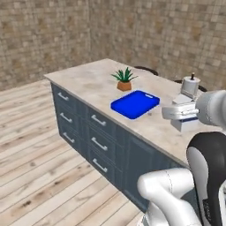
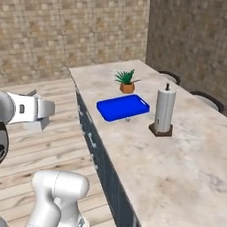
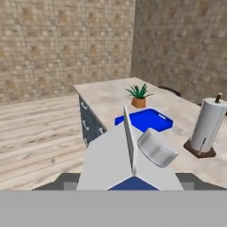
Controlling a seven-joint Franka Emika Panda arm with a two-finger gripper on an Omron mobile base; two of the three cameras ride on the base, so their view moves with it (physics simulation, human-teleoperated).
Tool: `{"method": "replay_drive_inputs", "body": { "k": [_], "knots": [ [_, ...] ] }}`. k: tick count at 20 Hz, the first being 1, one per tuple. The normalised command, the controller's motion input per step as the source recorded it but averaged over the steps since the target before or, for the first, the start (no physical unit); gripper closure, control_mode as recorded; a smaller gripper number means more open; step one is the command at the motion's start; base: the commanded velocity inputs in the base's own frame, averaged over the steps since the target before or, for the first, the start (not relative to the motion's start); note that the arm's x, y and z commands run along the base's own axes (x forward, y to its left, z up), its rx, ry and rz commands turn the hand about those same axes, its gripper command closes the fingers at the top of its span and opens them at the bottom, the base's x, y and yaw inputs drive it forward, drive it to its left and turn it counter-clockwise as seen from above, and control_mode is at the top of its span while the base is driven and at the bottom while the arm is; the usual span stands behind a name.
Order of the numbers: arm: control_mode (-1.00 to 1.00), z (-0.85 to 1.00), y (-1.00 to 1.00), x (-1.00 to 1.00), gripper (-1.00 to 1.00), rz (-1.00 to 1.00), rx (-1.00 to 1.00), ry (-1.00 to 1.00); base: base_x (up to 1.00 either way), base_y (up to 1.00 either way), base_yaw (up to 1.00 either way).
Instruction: Take out the milk from the fridge and place it on the tray on the counter. Then take the sugar cube near the tray and place it in the tray.
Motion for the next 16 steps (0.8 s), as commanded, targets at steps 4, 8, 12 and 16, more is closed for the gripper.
{"method": "replay_drive_inputs", "body": {
  "k": [4, 8, 12, 16],
  "knots": [
    [1.0, 0.0, 0.0, 0.0, 1.0, 0.0, 0.0, 0.0, 1.0, 0.66, -0.28],
    [1.0, 0.0, 0.0, 0.0, 1.0, 0.0, 0.0, 0.0, 1.0, 0.12, -0.25],
    [1.0, 0.0, 0.0, 0.0, 1.0, 0.0, 0.0, 0.0, 0.94, 0.85, -0.48],
    [1.0, 0.0, 0.0, 0.0, 1.0, 0.0, 0.0, 0.0, 0.57, 0.89, -0.68]
  ]
}}
